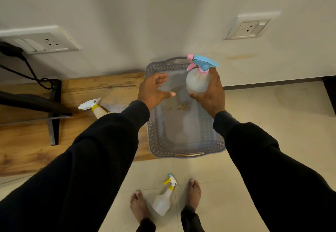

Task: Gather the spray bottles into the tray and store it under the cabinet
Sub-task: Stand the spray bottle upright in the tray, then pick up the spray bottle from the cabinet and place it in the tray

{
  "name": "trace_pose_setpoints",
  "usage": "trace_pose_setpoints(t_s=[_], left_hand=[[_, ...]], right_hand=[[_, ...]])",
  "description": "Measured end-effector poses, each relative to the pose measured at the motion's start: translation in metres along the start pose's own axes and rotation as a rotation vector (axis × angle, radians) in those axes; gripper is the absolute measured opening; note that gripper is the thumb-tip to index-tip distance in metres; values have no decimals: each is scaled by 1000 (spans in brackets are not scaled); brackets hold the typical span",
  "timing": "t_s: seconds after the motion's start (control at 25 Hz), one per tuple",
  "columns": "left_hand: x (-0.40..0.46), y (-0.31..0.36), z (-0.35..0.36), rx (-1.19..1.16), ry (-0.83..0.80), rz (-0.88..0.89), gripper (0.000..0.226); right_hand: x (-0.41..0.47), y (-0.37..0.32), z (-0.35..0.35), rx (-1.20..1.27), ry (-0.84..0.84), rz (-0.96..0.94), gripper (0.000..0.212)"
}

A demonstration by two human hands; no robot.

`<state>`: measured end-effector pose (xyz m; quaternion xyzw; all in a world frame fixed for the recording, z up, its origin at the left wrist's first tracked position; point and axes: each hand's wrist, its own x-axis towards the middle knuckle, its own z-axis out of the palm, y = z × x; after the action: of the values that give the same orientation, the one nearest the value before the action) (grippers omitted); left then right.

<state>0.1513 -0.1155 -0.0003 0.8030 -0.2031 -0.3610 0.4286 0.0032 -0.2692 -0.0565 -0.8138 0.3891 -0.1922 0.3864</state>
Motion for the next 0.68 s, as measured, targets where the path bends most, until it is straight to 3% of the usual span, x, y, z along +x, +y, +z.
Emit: trace_pose_setpoints(t_s=[0.12, 0.24, 0.36, 0.48, 0.56, 0.68], left_hand=[[-17, -10, -24, -23, 87, -11, 72], [-36, -27, -61, -10, 231, -44, 64], [-57, -52, -105, -17, 402, -125, 54], [-74, -85, -144, -109, 558, -267, 48], [-84, -108, -158, -207, 531, -374, 48], [-86, -141, -159, -98, 444, -481, 42]], right_hand=[[-30, -13, 1, 55, 65, 105, 108], [-76, -41, 13, 77, 149, 199, 89], [-112, -89, 40, 153, 110, 101, 67], [-126, -141, 80, 177, -29, -101, 56], [-130, -173, 109, 85, -202, -184, 59], [-136, -196, 148, -98, -479, -160, 80]])
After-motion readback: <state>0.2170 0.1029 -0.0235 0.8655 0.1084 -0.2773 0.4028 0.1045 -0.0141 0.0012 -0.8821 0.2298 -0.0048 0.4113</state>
